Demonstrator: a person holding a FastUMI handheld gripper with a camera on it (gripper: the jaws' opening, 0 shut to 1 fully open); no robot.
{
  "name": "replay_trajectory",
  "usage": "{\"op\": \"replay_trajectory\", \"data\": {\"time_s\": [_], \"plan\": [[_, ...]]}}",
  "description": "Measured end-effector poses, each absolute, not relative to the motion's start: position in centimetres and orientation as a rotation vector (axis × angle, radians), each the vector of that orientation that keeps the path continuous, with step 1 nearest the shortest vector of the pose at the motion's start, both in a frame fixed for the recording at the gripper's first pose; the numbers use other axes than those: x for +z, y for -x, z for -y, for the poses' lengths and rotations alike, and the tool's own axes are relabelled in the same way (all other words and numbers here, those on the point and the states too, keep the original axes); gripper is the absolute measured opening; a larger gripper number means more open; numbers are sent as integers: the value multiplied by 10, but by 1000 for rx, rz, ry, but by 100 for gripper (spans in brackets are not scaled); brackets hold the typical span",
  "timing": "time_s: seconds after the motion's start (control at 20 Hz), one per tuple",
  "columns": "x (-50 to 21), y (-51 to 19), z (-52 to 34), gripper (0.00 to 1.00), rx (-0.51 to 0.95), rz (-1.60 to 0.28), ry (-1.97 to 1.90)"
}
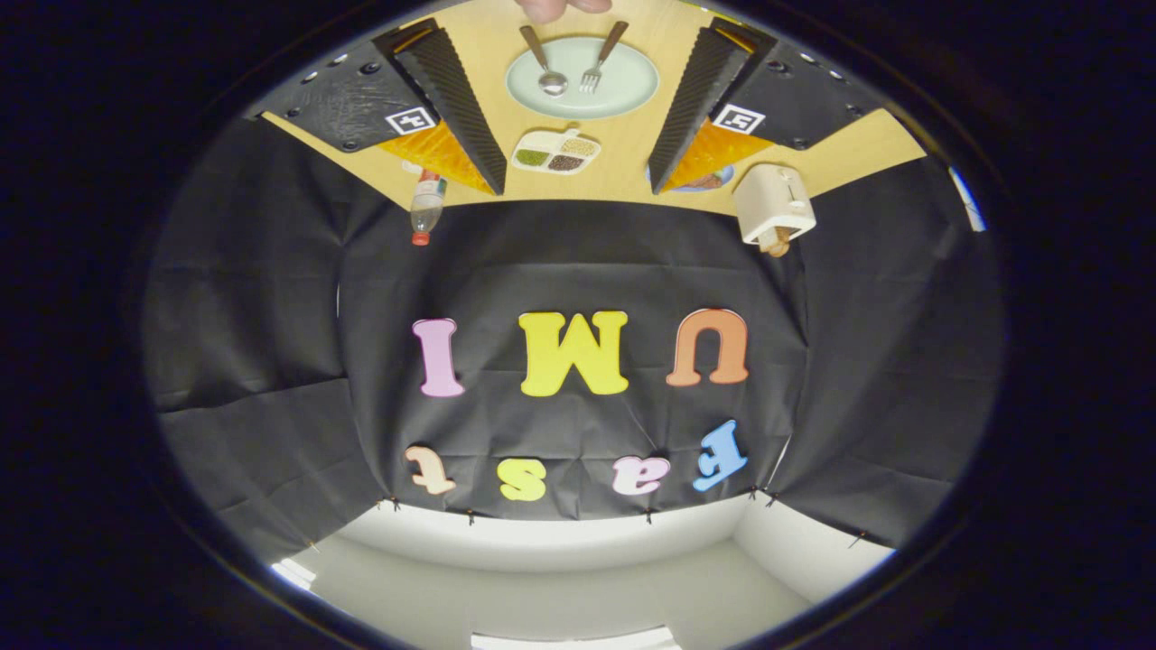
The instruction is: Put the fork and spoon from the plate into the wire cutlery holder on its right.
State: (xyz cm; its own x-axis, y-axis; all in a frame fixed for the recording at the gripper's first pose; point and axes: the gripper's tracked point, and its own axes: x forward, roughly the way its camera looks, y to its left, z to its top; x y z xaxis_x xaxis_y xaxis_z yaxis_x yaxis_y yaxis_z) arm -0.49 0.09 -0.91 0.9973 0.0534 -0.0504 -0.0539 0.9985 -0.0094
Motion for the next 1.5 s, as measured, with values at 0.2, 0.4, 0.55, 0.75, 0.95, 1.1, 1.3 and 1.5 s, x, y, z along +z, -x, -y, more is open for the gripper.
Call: {"op": "replay_trajectory", "data": {"time_s": [0.2,0.4,0.55,0.75,0.95,1.1,1.3,1.5], "plan": [[-12,13,20,94,56,-40,19],[-22,17,26,94,88,-61,32],[-34,5,29,95,123,-164,35],[-35,-14,35,95,147,-331,44],[-73,-11,32,95,199,-642,84],[-106,-6,36,95,222,-811,95],[-168,-4,48,95,198,-995,50],[-212,-2,53,96,181,-1101,3]]}}
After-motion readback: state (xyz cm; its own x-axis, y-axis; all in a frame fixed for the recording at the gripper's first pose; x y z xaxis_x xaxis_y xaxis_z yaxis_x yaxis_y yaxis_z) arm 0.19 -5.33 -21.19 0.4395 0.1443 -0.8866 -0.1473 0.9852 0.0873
